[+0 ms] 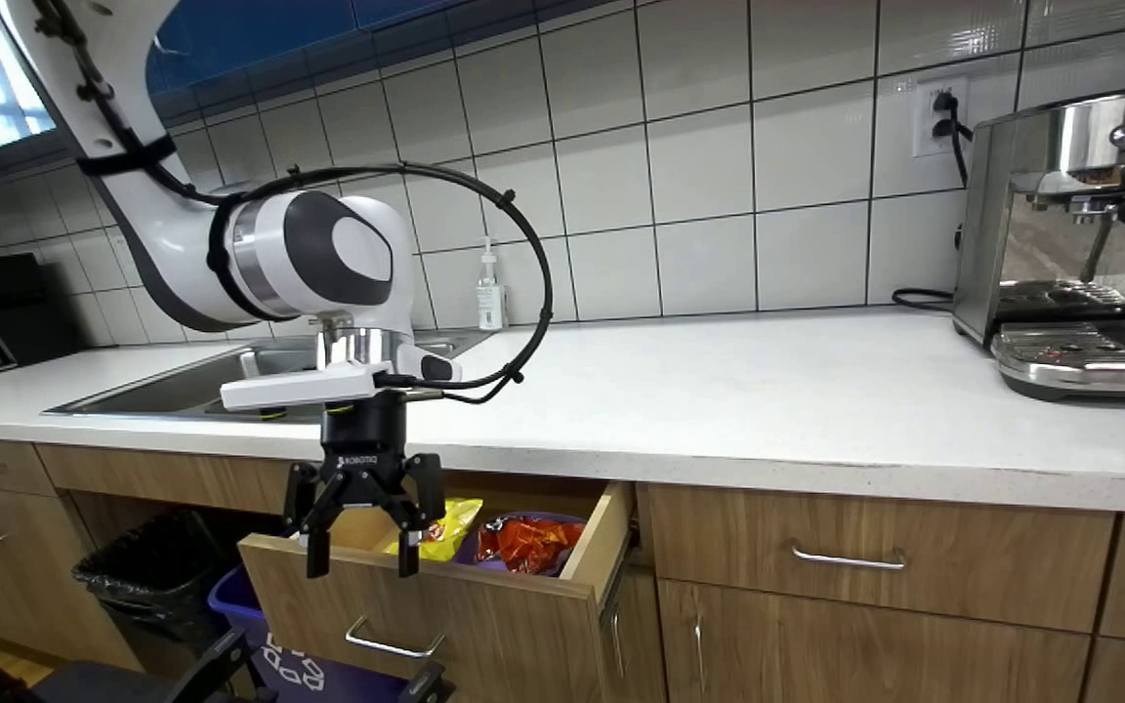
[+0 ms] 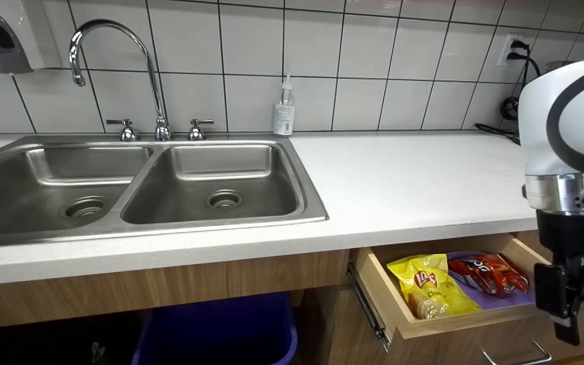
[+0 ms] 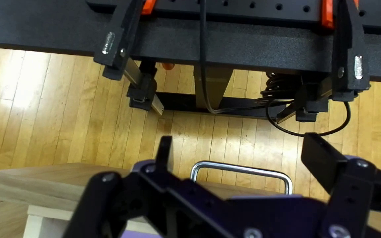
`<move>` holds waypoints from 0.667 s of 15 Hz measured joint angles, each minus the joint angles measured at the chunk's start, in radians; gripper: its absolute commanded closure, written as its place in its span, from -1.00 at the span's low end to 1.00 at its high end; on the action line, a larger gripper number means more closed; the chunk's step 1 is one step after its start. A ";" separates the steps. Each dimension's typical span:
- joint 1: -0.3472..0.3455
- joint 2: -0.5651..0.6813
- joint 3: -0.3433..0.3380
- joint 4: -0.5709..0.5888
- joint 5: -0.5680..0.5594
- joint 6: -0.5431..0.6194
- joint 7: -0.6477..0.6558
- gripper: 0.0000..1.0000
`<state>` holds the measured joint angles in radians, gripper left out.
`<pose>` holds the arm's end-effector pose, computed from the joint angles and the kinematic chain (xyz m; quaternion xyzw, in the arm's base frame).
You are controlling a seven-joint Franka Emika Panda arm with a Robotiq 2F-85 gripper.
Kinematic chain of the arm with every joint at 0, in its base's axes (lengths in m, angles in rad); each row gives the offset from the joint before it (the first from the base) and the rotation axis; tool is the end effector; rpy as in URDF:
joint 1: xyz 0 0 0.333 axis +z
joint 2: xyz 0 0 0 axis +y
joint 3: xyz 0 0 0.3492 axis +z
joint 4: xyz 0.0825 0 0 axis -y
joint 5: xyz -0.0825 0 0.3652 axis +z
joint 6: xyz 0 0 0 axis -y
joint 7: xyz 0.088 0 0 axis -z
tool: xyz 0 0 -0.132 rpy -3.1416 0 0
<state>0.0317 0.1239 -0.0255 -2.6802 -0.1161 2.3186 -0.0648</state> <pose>0.3403 -0.0025 0.1943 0.9667 0.0826 -0.2409 0.0263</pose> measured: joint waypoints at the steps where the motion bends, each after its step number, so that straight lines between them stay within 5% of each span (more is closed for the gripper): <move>1: 0.000 0.011 0.000 0.004 -0.002 0.007 0.000 -1.00; 10: 0.000 0.101 -0.004 0.040 -0.011 0.092 0.003 -1.00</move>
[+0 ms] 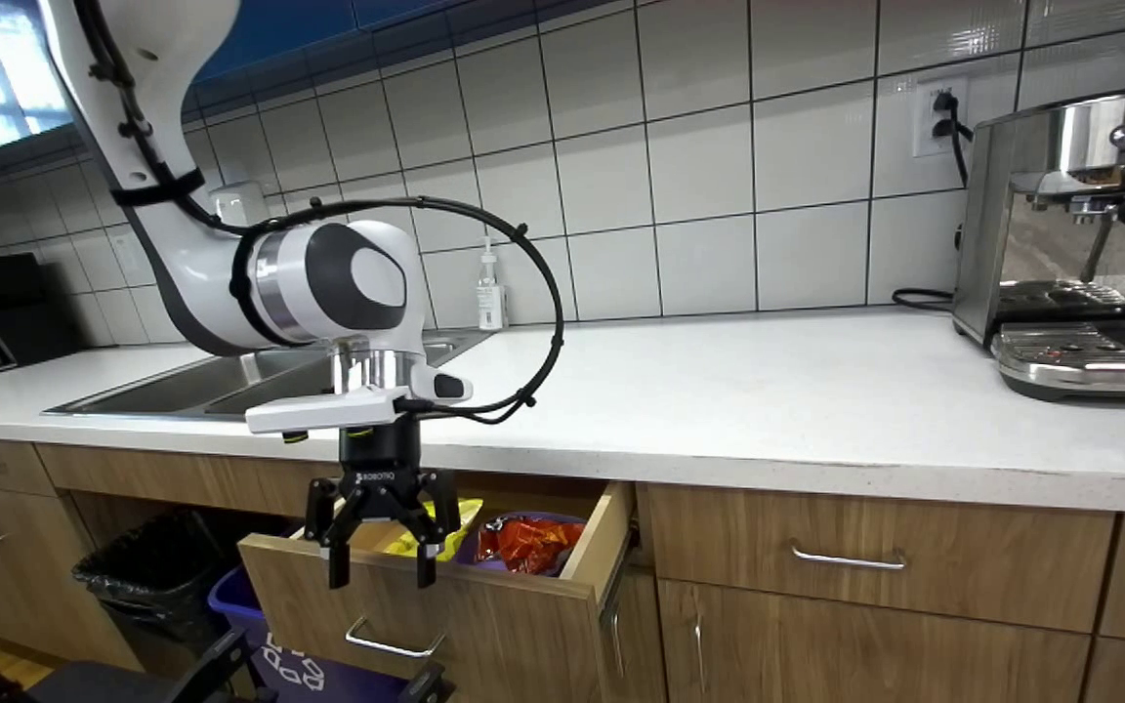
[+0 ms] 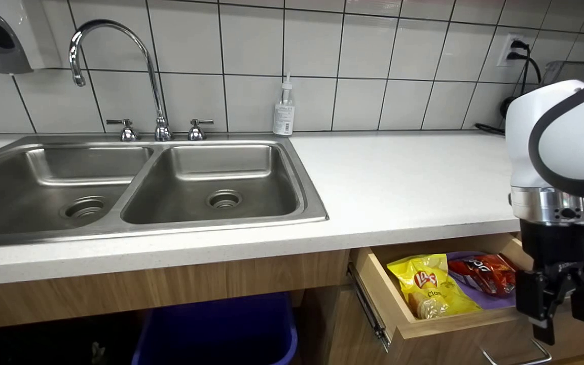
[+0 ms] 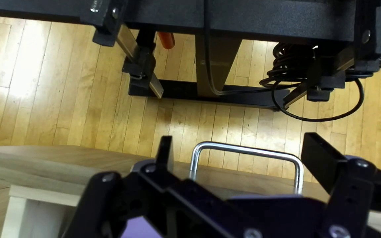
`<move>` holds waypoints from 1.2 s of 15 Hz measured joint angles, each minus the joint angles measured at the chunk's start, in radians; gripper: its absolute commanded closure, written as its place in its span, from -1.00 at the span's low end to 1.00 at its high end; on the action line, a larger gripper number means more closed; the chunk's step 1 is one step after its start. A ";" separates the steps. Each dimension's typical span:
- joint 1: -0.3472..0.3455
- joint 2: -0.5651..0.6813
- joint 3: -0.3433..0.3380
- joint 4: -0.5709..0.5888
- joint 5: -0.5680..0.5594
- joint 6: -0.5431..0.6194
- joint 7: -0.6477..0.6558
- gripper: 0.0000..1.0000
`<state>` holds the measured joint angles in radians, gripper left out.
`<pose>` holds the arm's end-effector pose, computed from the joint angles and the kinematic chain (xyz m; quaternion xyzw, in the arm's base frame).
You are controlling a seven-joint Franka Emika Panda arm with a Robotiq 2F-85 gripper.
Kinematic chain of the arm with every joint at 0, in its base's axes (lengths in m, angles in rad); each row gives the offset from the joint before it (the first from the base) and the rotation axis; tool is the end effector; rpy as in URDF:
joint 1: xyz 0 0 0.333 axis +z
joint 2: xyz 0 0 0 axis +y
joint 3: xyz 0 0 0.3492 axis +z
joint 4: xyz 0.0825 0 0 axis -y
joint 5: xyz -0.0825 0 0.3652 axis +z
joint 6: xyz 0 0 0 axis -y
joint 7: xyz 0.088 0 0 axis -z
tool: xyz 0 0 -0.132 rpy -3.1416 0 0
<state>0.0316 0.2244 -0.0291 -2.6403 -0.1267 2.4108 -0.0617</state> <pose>0.3587 -0.0028 0.1692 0.9700 0.0862 -0.2256 0.0271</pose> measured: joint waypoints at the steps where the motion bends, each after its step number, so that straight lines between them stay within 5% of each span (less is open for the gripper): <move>1: 0.000 0.009 -0.002 0.004 -0.001 0.012 0.001 -1.00; 18: 0.000 0.075 -0.022 0.081 -0.005 0.080 0.064 -1.00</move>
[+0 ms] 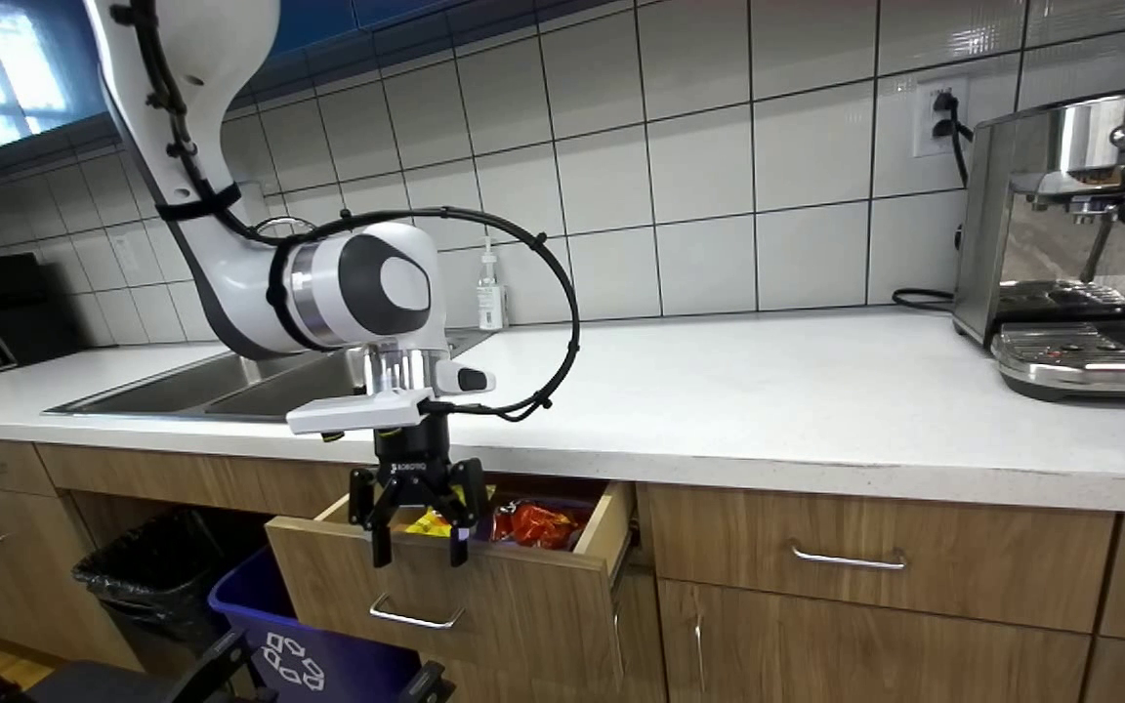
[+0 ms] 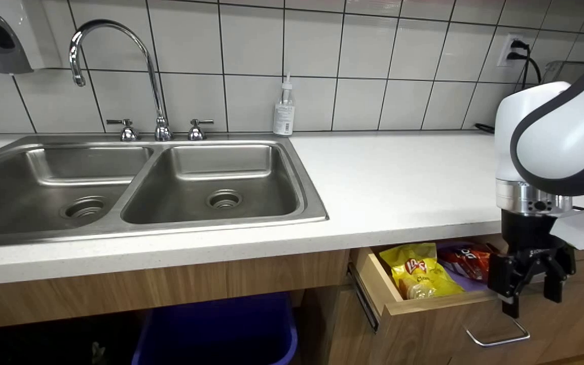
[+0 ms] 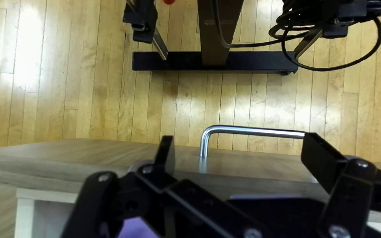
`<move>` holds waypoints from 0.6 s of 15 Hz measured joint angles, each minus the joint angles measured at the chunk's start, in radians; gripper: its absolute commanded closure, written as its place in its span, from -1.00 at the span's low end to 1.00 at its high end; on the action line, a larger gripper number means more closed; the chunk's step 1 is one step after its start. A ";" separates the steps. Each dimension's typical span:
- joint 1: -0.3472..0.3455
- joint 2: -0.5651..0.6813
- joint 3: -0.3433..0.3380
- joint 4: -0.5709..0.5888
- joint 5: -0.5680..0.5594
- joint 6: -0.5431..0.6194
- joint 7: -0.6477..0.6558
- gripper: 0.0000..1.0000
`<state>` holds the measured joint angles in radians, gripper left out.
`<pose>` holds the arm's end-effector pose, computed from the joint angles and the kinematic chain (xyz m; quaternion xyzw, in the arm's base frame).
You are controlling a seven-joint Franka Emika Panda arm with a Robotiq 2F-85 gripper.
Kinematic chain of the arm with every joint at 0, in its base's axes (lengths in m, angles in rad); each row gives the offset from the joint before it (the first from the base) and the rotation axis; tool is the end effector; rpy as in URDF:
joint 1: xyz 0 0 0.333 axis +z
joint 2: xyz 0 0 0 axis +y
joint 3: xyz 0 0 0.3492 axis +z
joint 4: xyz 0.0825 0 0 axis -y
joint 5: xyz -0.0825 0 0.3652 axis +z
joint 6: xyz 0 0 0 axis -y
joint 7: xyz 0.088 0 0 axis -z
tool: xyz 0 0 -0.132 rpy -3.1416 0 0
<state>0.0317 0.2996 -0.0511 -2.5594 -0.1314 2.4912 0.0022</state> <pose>0.3976 -0.0107 0.1600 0.9813 0.0478 -0.1830 0.0356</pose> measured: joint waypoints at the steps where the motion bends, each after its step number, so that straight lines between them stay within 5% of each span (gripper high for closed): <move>1: 0.000 0.004 -0.001 0.007 0.000 0.003 0.002 -1.00; 9: 0.000 0.052 -0.009 0.075 0.000 0.017 0.025 -1.00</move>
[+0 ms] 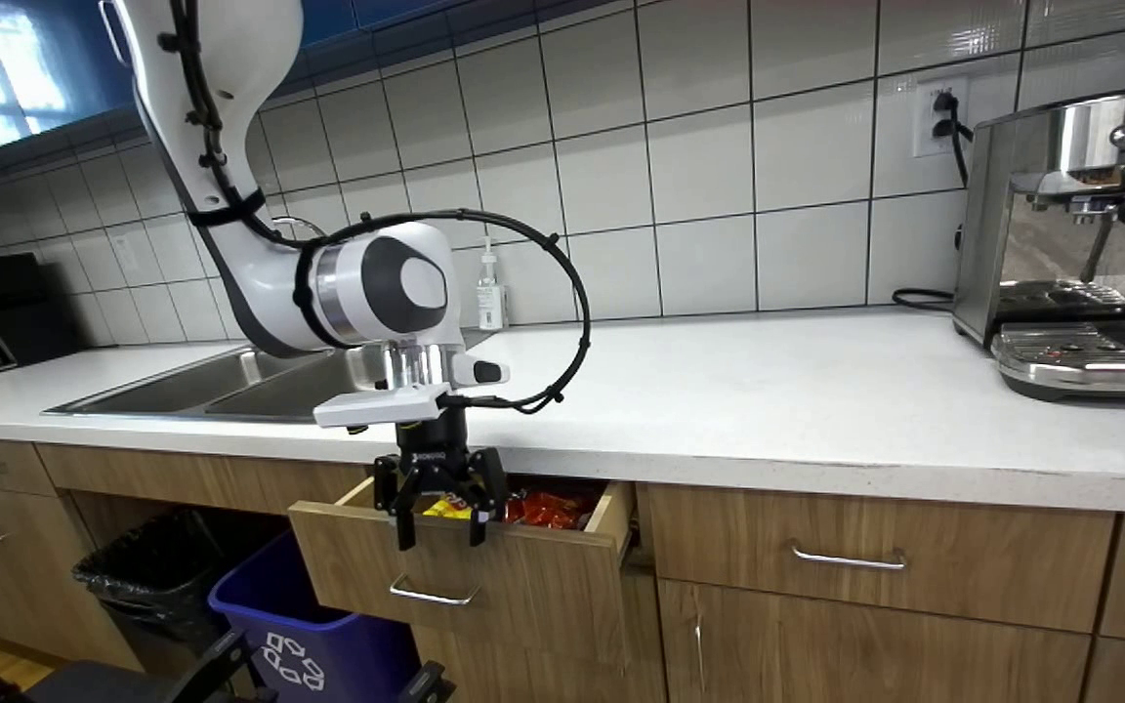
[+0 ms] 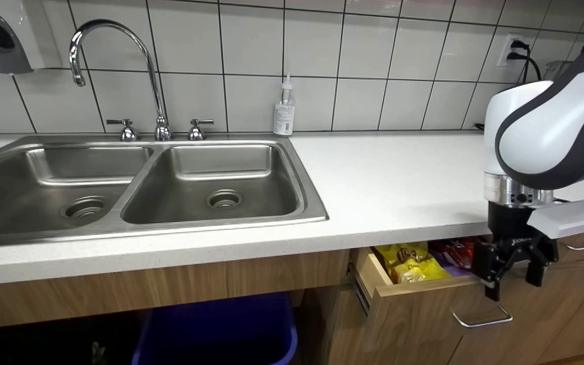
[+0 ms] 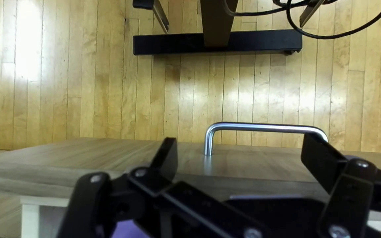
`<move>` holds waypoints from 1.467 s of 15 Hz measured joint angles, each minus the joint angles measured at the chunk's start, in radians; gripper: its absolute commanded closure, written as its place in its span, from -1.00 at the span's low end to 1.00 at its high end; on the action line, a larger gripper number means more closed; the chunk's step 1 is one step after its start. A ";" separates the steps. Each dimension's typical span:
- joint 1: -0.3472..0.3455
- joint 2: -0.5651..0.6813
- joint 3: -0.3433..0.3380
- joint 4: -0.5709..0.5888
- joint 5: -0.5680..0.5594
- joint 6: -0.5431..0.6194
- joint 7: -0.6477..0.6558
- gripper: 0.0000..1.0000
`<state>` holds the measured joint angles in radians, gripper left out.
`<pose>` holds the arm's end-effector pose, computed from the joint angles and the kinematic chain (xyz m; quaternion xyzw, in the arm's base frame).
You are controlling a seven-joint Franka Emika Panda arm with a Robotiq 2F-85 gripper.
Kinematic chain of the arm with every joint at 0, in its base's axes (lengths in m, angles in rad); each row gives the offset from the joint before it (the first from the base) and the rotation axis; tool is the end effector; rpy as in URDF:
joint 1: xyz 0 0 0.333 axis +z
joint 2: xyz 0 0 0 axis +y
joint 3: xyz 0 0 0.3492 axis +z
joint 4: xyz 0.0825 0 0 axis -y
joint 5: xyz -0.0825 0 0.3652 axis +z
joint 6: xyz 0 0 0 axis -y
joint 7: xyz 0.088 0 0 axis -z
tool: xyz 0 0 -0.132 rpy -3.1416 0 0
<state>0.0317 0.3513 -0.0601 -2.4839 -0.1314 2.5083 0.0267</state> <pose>0.4273 -0.0152 0.1562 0.9854 0.0315 -0.1626 0.0401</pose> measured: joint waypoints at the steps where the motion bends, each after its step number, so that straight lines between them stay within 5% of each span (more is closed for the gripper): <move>1: 0.000 0.006 0.000 0.008 0.000 0.000 0.003 -1.00; 22: 0.000 0.098 -0.005 0.159 0.001 0.002 0.026 -1.00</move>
<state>0.0319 0.4492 -0.0648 -2.3253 -0.1307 2.5102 0.0523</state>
